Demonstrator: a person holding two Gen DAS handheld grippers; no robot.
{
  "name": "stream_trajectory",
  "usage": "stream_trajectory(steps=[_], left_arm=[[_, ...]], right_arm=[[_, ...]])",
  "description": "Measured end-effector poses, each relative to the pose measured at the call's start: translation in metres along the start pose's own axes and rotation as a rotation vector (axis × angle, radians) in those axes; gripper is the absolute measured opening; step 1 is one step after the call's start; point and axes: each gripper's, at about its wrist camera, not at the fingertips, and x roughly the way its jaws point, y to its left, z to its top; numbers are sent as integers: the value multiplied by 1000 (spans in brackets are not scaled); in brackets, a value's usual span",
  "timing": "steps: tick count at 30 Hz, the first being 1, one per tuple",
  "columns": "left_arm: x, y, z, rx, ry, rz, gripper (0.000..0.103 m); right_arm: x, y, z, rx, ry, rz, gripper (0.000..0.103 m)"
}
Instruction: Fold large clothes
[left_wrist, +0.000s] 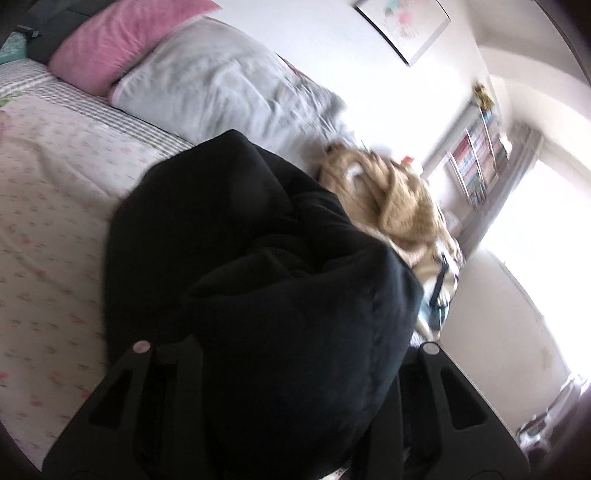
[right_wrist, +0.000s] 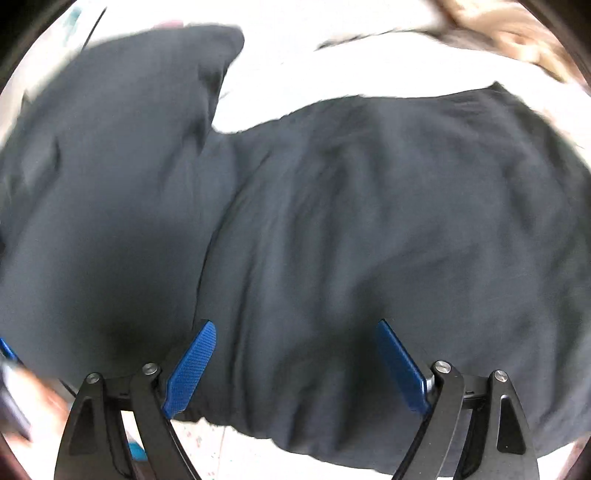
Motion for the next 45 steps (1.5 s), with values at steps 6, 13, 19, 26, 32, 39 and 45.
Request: stream_trajectory(steps=[6,13,19,26,32,39,45], left_arm=[[47,-41,-48,167,148,-15,36],[97,-62,-145,419,372,46,37],[79,-79,-131,464,424,28,61],[33,-88,-105,487,495,-55,77],[20,-66,-77,435,504,-18,85],[24,-16,-43,272,474,97,89],[38,38,-40,91,509,213,90]], right_arm=[[-62,-96,20,258,-141,-58,90],[-86,-145,22,365,-186,-33,90],[-79,-128,28,335,-175,65,90],[-61,-129,41,328,-124,87,90],[-68,-130,19,392,-66,172,90],[-55,-113,13,360,3,149,90],[-36,-92,12,298,37,101,91]])
